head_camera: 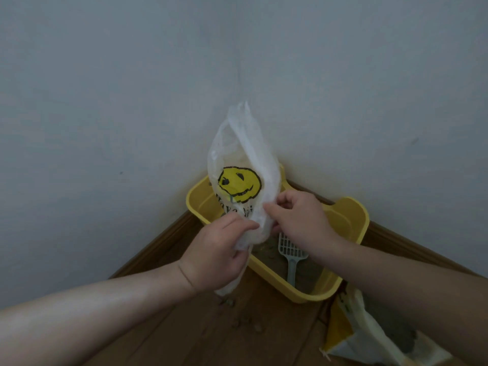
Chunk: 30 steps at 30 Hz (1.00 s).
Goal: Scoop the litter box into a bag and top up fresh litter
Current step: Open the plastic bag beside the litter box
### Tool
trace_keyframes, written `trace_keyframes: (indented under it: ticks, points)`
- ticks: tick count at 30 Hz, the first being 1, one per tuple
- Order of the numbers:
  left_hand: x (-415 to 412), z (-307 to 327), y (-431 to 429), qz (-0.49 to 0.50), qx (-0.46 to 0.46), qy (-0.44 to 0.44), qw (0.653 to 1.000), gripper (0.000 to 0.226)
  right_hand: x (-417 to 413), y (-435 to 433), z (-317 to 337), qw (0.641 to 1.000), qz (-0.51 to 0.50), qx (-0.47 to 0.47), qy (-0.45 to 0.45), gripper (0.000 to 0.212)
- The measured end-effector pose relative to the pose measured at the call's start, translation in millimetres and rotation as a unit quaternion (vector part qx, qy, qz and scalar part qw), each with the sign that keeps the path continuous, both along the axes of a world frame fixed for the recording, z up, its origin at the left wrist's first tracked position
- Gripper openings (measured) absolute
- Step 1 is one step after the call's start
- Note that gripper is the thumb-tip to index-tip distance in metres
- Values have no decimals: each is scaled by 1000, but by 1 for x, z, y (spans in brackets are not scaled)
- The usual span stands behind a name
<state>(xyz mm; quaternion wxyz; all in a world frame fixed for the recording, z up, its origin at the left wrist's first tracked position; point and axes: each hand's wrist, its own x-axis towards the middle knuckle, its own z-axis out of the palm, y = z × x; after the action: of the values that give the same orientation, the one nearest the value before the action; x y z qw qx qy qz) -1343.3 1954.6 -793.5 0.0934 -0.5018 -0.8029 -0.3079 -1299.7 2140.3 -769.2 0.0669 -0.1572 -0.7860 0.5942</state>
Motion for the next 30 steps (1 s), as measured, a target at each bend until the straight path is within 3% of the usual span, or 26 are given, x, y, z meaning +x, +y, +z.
trace_keyframes:
  ticks: [7, 12, 15, 18, 20, 22, 26, 30]
  points:
    - [-10, 16, -30, 3, -28, -70, 997, 49, 14, -4, -1, 996, 72, -47, -22, 7]
    - [-48, 43, -41, 116, -18, -2, 993, 35, 29, -20, -1, 989, 117, -83, -36, 10]
    - [-68, 60, -42, 165, -51, 54, 984, 41, 32, -28, -2, 984, 131, -101, -60, 12]
    - [-82, 73, -41, 185, -88, 44, 978, 54, 34, -35, -6, 982, 139, -99, -82, 13]
    - [-86, 79, -39, 188, -89, -12, 978, 55, 35, -39, -8, 981, 143, -97, -88, 13]
    - [-86, 82, -39, 195, -69, -89, 974, 45, 35, -41, -9, 979, 151, -97, -96, 14]
    - [-83, 78, -44, 181, -27, -89, 979, 9, 32, -42, -12, 974, 168, -90, -122, 12]
    - [-76, 81, -55, 150, 20, -91, 984, 7, 30, -41, -13, 972, 183, -60, -133, 11]
